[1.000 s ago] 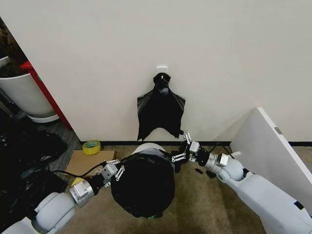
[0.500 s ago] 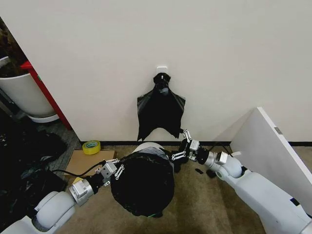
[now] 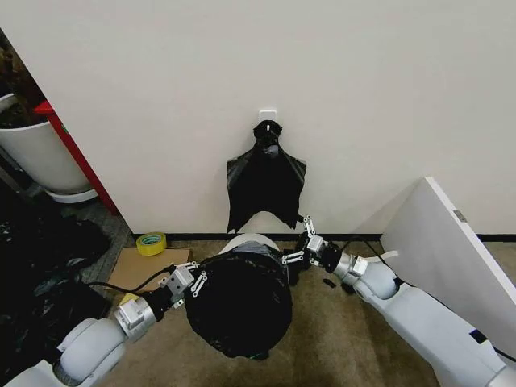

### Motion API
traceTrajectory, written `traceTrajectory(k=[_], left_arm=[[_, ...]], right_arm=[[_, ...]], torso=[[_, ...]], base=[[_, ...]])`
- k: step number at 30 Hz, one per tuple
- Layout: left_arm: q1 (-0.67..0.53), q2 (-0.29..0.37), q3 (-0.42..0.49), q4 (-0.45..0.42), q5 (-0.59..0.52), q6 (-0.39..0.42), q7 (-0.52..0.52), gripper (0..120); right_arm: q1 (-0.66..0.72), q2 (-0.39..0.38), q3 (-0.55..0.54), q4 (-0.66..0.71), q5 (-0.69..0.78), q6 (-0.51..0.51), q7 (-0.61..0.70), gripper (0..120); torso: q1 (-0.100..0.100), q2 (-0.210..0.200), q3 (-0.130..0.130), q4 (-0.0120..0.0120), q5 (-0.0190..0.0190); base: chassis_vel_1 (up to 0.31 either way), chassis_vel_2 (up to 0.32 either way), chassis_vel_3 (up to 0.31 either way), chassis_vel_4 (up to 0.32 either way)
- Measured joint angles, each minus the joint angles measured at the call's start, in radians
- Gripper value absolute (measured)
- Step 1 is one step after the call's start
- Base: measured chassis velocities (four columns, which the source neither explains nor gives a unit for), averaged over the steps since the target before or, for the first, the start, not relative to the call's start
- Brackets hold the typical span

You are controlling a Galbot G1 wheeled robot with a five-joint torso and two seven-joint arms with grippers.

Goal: Place the garbage bag over the trash bin.

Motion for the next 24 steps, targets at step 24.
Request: traceTrajectory(k=[24], left_arm=[[-0.052,-0.206,0.051,-0.129,-0.858,0.571,-0.642,0]], right_arm=[[-0.27,0.126,0.245,0.357,-0.45,-0.018,0.616,100]], torso=[[0.0,0.0,0.0,-0.0003,0.0002]], base=[[0.0,0.0,0.0,0.0]])
